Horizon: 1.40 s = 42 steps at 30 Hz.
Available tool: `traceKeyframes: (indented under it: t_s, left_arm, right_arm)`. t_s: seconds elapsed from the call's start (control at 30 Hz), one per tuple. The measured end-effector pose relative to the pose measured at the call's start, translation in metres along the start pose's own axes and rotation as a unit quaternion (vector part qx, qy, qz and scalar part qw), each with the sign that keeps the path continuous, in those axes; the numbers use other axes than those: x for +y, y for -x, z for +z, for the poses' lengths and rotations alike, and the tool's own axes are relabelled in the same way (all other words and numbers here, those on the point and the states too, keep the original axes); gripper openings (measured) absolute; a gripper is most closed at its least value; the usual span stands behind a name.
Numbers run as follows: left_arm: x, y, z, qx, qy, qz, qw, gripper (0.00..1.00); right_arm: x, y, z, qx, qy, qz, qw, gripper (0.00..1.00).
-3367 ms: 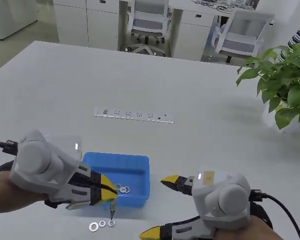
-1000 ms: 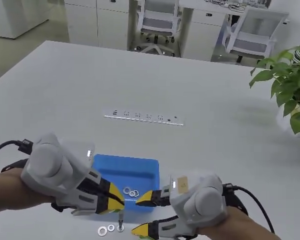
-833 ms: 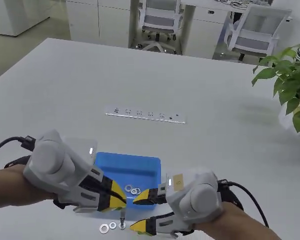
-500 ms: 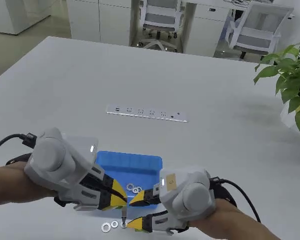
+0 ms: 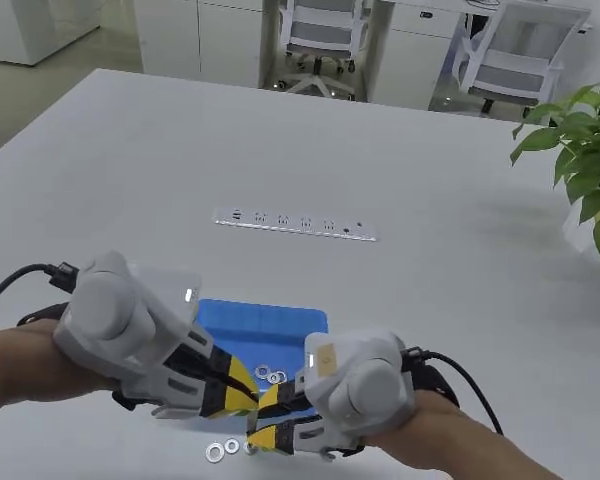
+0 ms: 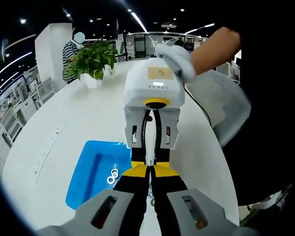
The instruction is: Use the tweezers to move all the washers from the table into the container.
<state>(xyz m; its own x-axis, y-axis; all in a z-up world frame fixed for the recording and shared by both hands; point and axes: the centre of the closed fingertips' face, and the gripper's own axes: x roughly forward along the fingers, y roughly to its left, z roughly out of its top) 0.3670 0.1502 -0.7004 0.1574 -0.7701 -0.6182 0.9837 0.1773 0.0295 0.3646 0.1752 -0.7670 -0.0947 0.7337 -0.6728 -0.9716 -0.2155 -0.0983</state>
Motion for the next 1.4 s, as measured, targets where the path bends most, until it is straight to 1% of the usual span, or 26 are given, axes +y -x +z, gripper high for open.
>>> traceKeyframes:
  t_s: [0.2,0.47,0.63,1.0,1.13,1.2,1.27,1.4]
  left_arm:
    - [-0.0011,-0.001,0.0008,0.0,0.001,-0.004,1.0,0.05]
    - [-0.0001,-0.0011,-0.0001,0.001,0.001,-0.002,1.0,0.05]
    - [-0.0009,-0.0018,0.0015,0.001,0.004,-0.001,1.0,0.05]
    - [-0.0019,-0.001,0.0006,0.003,0.009,0.0,1.0,0.06]
    - [-0.0019,0.0,-0.0007,0.002,0.013,0.003,0.9999,0.08]
    - [-0.0022,0.0007,-0.0004,-0.001,0.018,0.005,0.9998,0.09]
    - [-0.0023,0.0013,-0.001,-0.002,0.019,0.007,0.9998,0.11]
    - [-0.0027,0.0037,-0.0006,-0.01,0.025,0.013,0.9996,0.15]
  right_arm:
    - [0.0013,-0.0012,-0.001,0.003,0.0,0.003,1.0,0.1]
    - [0.0011,-0.0012,-0.0009,0.0,-0.007,0.001,1.0,0.09]
    - [0.0009,-0.0013,-0.0012,-0.001,-0.009,-0.001,1.0,0.09]
    - [0.0016,-0.0015,-0.0005,0.003,-0.005,0.0,1.0,0.09]
    - [0.0024,-0.0006,0.0001,0.006,-0.001,0.001,1.0,0.09]
    - [0.004,-0.0001,0.0003,0.007,0.002,0.005,1.0,0.09]
    - [0.0041,0.0007,0.0001,0.009,0.003,0.004,1.0,0.09]
    - [0.004,0.0032,0.0014,0.008,0.003,0.001,1.0,0.09]
